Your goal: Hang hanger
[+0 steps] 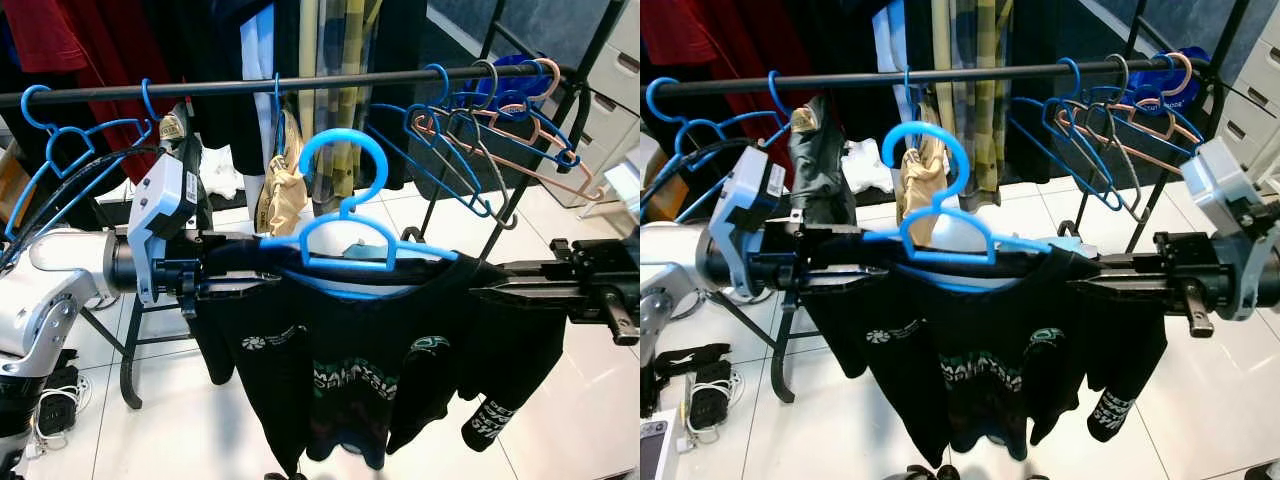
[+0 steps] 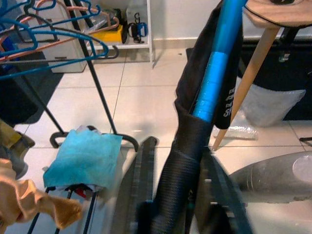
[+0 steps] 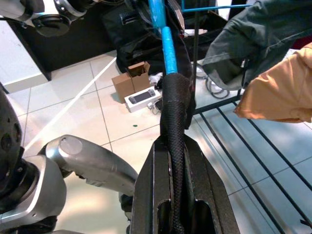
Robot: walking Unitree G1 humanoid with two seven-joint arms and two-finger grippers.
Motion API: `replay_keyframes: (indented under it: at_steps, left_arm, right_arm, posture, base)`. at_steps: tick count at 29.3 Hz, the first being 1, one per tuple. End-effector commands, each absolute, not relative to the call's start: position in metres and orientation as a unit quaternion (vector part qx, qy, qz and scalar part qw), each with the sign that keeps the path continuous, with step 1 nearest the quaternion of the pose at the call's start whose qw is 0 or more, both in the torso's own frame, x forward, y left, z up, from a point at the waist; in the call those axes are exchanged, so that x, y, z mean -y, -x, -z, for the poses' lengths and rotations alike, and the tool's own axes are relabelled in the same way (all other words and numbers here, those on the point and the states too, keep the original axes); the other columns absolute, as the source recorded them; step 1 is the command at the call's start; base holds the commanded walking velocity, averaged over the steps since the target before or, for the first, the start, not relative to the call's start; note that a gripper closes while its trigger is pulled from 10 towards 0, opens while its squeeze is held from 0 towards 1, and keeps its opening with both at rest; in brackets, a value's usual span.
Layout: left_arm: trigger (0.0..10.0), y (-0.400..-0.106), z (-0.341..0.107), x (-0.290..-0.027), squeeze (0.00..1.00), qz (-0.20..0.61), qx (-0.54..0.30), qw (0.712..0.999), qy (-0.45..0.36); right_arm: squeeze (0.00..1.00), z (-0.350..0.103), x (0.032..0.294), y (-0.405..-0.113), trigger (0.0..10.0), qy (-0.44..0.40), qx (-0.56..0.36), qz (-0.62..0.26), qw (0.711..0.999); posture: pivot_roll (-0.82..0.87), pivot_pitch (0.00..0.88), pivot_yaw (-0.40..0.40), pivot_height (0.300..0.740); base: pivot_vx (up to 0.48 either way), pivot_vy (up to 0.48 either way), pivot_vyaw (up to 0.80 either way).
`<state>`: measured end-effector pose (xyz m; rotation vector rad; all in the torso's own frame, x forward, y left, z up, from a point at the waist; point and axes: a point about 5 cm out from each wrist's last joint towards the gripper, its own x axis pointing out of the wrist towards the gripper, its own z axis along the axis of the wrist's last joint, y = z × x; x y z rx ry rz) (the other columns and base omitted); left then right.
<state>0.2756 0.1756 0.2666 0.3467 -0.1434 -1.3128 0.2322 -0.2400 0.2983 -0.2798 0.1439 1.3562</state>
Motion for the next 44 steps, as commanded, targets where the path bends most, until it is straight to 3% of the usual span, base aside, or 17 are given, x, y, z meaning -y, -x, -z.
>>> replay_keyframes:
  at_steps: [1, 13, 14, 15, 16, 18, 19, 42, 43, 44]
  left_arm:
    - [0.0, -0.274, -0.26, -0.176, 0.0, 0.615, 0.044, 0.769, -0.167]
    - [0.0, -0.274, -0.26, -0.176, 0.0, 0.615, 0.045, 0.769, -0.169]
    - [0.0, -0.273, -0.261, -0.176, 0.0, 0.617, 0.046, 0.768, -0.168]
    - [0.0, -0.273, -0.261, -0.176, 0.0, 0.617, 0.046, 0.768, -0.168]
    - [0.0, -0.273, -0.261, -0.176, 0.0, 0.619, 0.048, 0.766, -0.167]
    - [0.0, -0.273, -0.261, -0.176, 0.0, 0.619, 0.048, 0.766, -0.167]
    - [0.0, -0.272, -0.262, -0.175, 0.0, 0.623, 0.051, 0.763, -0.164]
    - [0.0, -0.263, -0.264, -0.157, 0.0, 0.672, 0.065, 0.722, -0.154]
    - [0.0, -0.262, -0.264, -0.153, 0.0, 0.68, 0.067, 0.714, -0.153]
    - [0.0, -0.262, -0.264, -0.153, 0.0, 0.68, 0.067, 0.714, -0.153]
  right_arm:
    - [0.0, -0.305, 0.236, -0.23, 0.0, 0.138, -0.046, -0.635, 0.759]
    - [0.0, -0.306, 0.236, -0.23, 0.0, 0.139, -0.044, -0.636, 0.758]
    - [0.0, -0.304, 0.235, -0.233, 4.4, 0.137, -0.042, -0.628, 0.765]
    - [0.0, -0.304, 0.235, -0.233, 4.4, 0.137, -0.042, -0.628, 0.765]
    - [0.7, -0.303, 0.235, -0.236, 10.0, 0.141, -0.04, -0.621, 0.77]
    - [0.7, -0.303, 0.235, -0.236, 10.0, 0.141, -0.04, -0.621, 0.77]
    - [1.0, -0.302, 0.235, -0.237, 10.0, 0.135, -0.036, -0.62, 0.772]
    - [1.0, -0.338, 0.242, -0.244, 10.0, 0.098, 0.06, -0.627, 0.771]
    - [0.0, -0.337, 0.238, -0.245, 10.0, 0.1, 0.053, -0.639, 0.761]
    - [0.0, -0.337, 0.238, -0.245, 10.0, 0.1, 0.053, -0.639, 0.761]
  posture:
    - [-0.12, 0.104, 0.047, 0.74]
    - [-0.12, 0.108, 0.046, 0.74]
    - [-0.12, 0.11, 0.045, 0.74]
    - [-0.12, 0.11, 0.045, 0.74]
    - [-0.12, 0.11, 0.046, 0.74]
    - [-0.12, 0.11, 0.046, 0.74]
    - [-0.12, 0.11, 0.046, 0.74]
    - [-0.11, 0.11, 0.046, 0.74]
    - [-0.11, 0.109, 0.046, 0.74]
    - [-0.11, 0.109, 0.046, 0.74]
  base:
    - [0.0, 0.0, 0.0]
    - [0.0, 0.0, 0.0]
    - [0.0, 0.0, 0.0]
    - [0.0, 0.0, 0.0]
    - [0.0, 0.0, 0.0]
    - [0.0, 0.0, 0.0]
    - [0.0, 0.0, 0.0]
    - [0.0, 0.0, 0.0]
    - [0.0, 0.0, 0.0]
    - [0.0, 0.0, 0.0]
